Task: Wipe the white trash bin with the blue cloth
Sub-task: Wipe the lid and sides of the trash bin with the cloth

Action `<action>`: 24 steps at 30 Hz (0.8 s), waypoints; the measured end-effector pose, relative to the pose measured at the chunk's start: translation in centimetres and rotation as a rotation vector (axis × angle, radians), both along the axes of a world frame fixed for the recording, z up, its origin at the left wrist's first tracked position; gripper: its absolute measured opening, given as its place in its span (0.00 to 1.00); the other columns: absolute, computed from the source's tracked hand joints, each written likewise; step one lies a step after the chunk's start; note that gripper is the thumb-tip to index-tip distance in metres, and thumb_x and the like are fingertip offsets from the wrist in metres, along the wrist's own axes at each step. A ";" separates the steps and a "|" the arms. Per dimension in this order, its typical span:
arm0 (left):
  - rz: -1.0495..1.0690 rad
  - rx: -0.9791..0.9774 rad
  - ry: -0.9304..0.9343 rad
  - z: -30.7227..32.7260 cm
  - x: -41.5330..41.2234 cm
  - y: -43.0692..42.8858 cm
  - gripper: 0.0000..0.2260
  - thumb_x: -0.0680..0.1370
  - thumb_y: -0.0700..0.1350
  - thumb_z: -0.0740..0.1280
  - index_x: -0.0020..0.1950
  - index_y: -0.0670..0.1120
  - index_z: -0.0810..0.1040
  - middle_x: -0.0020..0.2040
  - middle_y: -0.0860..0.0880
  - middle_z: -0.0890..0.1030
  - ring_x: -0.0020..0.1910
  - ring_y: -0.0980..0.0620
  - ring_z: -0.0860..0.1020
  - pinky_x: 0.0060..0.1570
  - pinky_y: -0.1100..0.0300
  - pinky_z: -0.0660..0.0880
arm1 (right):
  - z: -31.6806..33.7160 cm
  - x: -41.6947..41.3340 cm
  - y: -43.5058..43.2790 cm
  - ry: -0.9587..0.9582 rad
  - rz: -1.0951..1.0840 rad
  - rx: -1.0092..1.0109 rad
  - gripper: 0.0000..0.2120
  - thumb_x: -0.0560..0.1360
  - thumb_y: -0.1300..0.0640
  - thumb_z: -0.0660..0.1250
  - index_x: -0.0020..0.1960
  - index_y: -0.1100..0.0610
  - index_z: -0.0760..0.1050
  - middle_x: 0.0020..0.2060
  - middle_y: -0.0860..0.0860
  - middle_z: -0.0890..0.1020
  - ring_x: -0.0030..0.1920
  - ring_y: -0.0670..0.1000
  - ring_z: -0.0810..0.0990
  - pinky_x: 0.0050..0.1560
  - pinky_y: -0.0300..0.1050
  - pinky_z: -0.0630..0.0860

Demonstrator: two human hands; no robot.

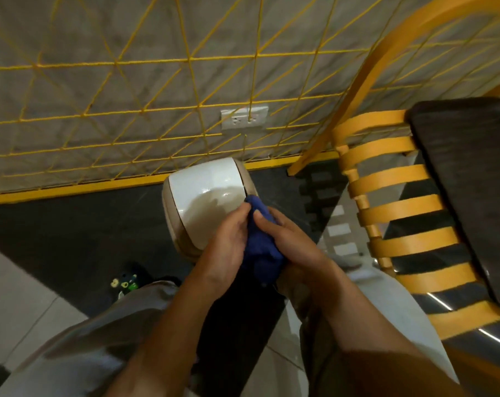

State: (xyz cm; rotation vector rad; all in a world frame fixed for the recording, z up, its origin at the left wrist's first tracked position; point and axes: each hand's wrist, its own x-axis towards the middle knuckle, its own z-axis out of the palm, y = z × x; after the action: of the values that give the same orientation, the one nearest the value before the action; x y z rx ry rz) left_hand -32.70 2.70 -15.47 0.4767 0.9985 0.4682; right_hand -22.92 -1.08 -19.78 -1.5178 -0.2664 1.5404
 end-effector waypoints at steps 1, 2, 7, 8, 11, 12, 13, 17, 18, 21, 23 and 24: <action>-0.039 0.025 0.016 -0.1 0.3 0.8 0.16 0.81 0.44 0.52 0.66 0.41 0.69 0.57 0.47 0.78 0.57 0.54 0.76 0.58 0.62 0.71 | -0.4 0.8 0.2 -0.017 -0.051 -0.007 0.04 0.78 0.57 0.62 0.51 0.56 0.74 0.49 0.57 0.80 0.47 0.52 0.80 0.55 0.46 0.75; -0.105 0.120 0.116 -0.6 0.6 1.8 0.16 0.81 0.43 0.53 0.67 0.40 0.69 0.62 0.46 0.75 0.62 0.51 0.73 0.63 0.59 0.68 | -0.6 1.5 0.3 -0.016 -0.111 -0.011 0.03 0.78 0.59 0.62 0.50 0.58 0.72 0.47 0.57 0.79 0.45 0.51 0.79 0.51 0.43 0.76; -0.741 1.247 0.997 -5.7 2.0 6.2 0.17 0.79 0.48 0.60 0.67 0.46 0.71 0.71 0.45 0.66 0.69 0.46 0.63 0.67 0.53 0.60 | -0.9 4.8 0.4 -0.145 -0.325 -0.069 0.04 0.78 0.62 0.61 0.45 0.57 0.68 0.37 0.54 0.76 0.34 0.48 0.76 0.30 0.36 0.76; -0.834 1.355 1.073 -6.5 2.4 6.5 0.20 0.78 0.50 0.60 0.69 0.46 0.68 0.73 0.44 0.62 0.72 0.43 0.59 0.69 0.49 0.57 | -1.4 5.3 0.4 -0.183 -0.345 -0.106 0.05 0.78 0.61 0.61 0.44 0.57 0.68 0.36 0.54 0.75 0.34 0.48 0.75 0.31 0.38 0.76; -1.047 1.493 1.198 -8.6 3.1 7.3 0.29 0.76 0.58 0.61 0.73 0.46 0.61 0.76 0.41 0.54 0.75 0.38 0.50 0.71 0.42 0.50 | -2.3 6.1 0.4 -0.260 -0.349 -0.191 0.02 0.77 0.60 0.63 0.49 0.59 0.70 0.36 0.54 0.75 0.35 0.49 0.74 0.35 0.42 0.72; -1.106 1.498 1.224 -9.2 3.1 7.6 0.32 0.75 0.60 0.61 0.73 0.46 0.59 0.76 0.40 0.52 0.75 0.37 0.49 0.71 0.40 0.48 | -2.6 6.3 0.4 -0.282 -0.337 -0.225 0.03 0.77 0.61 0.63 0.49 0.59 0.70 0.36 0.55 0.74 0.34 0.49 0.73 0.34 0.41 0.71; -1.149 1.504 1.242 -9.7 2.9 7.7 0.33 0.74 0.61 0.61 0.73 0.46 0.58 0.76 0.40 0.51 0.75 0.37 0.49 0.71 0.38 0.48 | -2.9 6.3 0.4 -0.303 -0.324 -0.257 0.03 0.77 0.61 0.63 0.49 0.59 0.70 0.36 0.54 0.74 0.34 0.49 0.73 0.34 0.41 0.70; -1.239 1.643 1.272 -10.5 1.4 7.4 0.31 0.71 0.61 0.65 0.68 0.45 0.67 0.74 0.37 0.60 0.72 0.34 0.58 0.64 0.31 0.58 | -3.9 5.3 0.1 -0.322 -0.286 -0.341 0.05 0.75 0.62 0.64 0.41 0.60 0.70 0.32 0.54 0.72 0.36 0.52 0.73 0.39 0.46 0.71; -1.267 1.686 1.292 -10.6 0.9 7.3 0.31 0.70 0.62 0.65 0.67 0.44 0.69 0.72 0.37 0.63 0.71 0.34 0.62 0.61 0.31 0.62 | -4.4 4.7 -0.2 -0.312 -0.276 -0.362 0.07 0.74 0.63 0.64 0.37 0.60 0.70 0.31 0.53 0.72 0.36 0.52 0.72 0.38 0.46 0.70; -1.331 1.790 1.274 -10.3 -0.2 7.4 0.31 0.69 0.62 0.66 0.65 0.44 0.72 0.69 0.35 0.68 0.68 0.33 0.67 0.57 0.31 0.67 | -5.8 2.8 -0.7 -0.237 -0.222 -0.395 0.03 0.75 0.64 0.62 0.43 0.61 0.73 0.34 0.54 0.75 0.40 0.54 0.75 0.43 0.47 0.75; -1.326 1.805 1.213 -10.2 -0.6 7.7 0.31 0.68 0.60 0.69 0.64 0.42 0.73 0.69 0.34 0.68 0.67 0.31 0.67 0.57 0.30 0.66 | -6.7 1.5 -1.3 -0.180 -0.176 -0.424 0.03 0.76 0.63 0.61 0.48 0.60 0.73 0.39 0.56 0.76 0.44 0.54 0.76 0.51 0.50 0.75; -1.315 1.786 1.187 -10.1 -0.8 7.9 0.31 0.67 0.59 0.71 0.64 0.42 0.74 0.69 0.34 0.68 0.67 0.31 0.66 0.59 0.29 0.65 | -7.1 0.9 -1.6 -0.159 -0.159 -0.437 0.02 0.76 0.62 0.61 0.47 0.59 0.73 0.40 0.56 0.77 0.44 0.54 0.75 0.50 0.51 0.75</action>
State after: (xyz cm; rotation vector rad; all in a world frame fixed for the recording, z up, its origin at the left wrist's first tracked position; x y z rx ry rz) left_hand -33.48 10.59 -25.60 3.0095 0.7997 -0.3953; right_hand -21.97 -2.65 -26.86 -1.9549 0.1104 1.4107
